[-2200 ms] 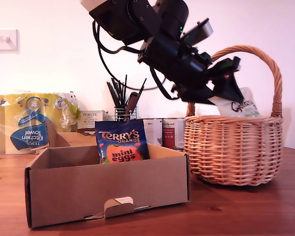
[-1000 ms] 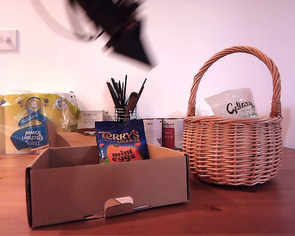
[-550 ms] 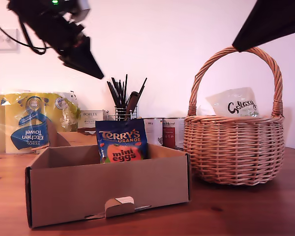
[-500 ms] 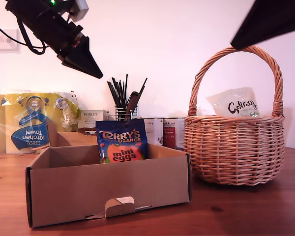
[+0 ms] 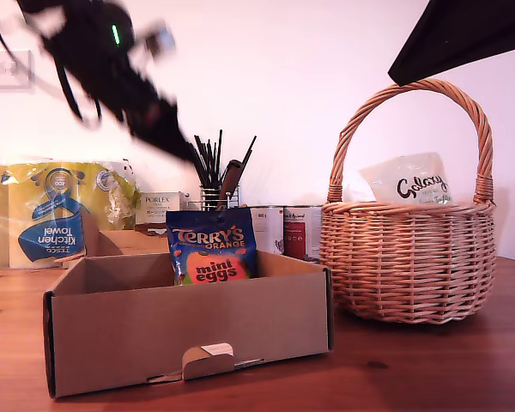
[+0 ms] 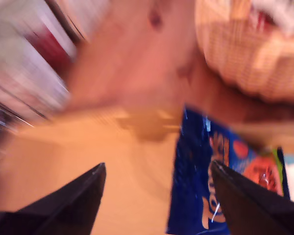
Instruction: Move the bags of Easter eggs from the cardboard box on the left into the woven basket on the right side.
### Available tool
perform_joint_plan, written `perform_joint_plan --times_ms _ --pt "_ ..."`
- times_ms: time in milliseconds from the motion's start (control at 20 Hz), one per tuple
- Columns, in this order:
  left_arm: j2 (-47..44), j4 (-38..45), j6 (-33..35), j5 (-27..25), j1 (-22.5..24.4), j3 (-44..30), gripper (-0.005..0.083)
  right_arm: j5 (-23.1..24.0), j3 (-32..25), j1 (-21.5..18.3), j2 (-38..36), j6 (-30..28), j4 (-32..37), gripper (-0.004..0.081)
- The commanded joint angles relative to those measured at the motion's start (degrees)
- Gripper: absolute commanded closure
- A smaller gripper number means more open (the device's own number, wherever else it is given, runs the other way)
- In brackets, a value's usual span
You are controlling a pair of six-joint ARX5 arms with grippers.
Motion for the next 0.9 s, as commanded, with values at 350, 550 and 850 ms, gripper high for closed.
perform_joint_plan --times_ms 350,550,850 --pt "6.69 -7.52 -1.14 2.40 -0.72 -0.79 0.0122 -0.15 0.33 -0.11 0.09 -1.42 0.31 0.0782" --pt "8.22 -12.83 -1.22 1.07 -3.37 -0.79 0.0122 -0.17 0.33 -0.11 0.07 -1.42 0.61 0.0782" --pt "8.31 -17.07 0.35 1.62 -9.09 -0.79 0.0138 -0.20 0.33 -0.11 0.07 -1.44 0.59 0.0782"
